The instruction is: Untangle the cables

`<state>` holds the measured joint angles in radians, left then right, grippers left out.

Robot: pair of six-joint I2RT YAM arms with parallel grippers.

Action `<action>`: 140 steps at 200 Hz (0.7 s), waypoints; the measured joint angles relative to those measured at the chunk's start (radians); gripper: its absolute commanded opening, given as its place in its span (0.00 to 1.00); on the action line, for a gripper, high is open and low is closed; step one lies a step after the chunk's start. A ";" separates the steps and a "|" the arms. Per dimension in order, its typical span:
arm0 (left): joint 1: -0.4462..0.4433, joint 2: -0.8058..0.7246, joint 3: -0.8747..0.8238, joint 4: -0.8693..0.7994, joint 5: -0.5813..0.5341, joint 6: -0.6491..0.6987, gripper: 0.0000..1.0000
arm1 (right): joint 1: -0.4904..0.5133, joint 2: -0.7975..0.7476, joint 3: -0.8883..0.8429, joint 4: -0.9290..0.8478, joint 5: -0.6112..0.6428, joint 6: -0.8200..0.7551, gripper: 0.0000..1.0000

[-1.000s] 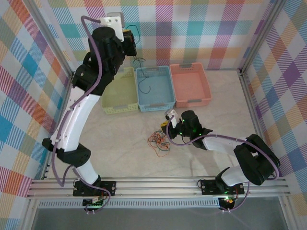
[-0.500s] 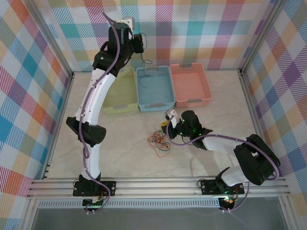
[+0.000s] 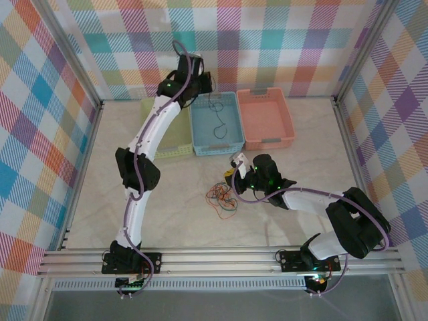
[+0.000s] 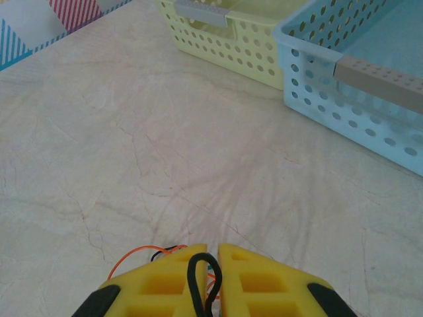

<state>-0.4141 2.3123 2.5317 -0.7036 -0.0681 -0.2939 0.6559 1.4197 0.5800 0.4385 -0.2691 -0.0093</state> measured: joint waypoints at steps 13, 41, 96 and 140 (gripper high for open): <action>0.001 0.006 -0.050 -0.004 0.000 -0.004 0.00 | 0.000 0.000 0.000 0.000 0.000 0.000 0.14; 0.001 0.006 -0.139 0.000 0.021 -0.009 0.00 | 0.000 0.001 0.000 0.000 -0.001 0.000 0.14; 0.003 0.008 -0.171 -0.005 0.064 -0.028 0.00 | 0.000 0.006 0.000 0.000 -0.003 0.000 0.14; 0.003 0.009 -0.171 -0.047 0.095 -0.029 0.00 | 0.000 0.006 0.009 -0.008 -0.004 0.000 0.14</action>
<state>-0.4107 2.3215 2.3604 -0.7509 0.0265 -0.3225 0.6559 1.4261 0.5892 0.4305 -0.2729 -0.0090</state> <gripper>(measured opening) 0.057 0.137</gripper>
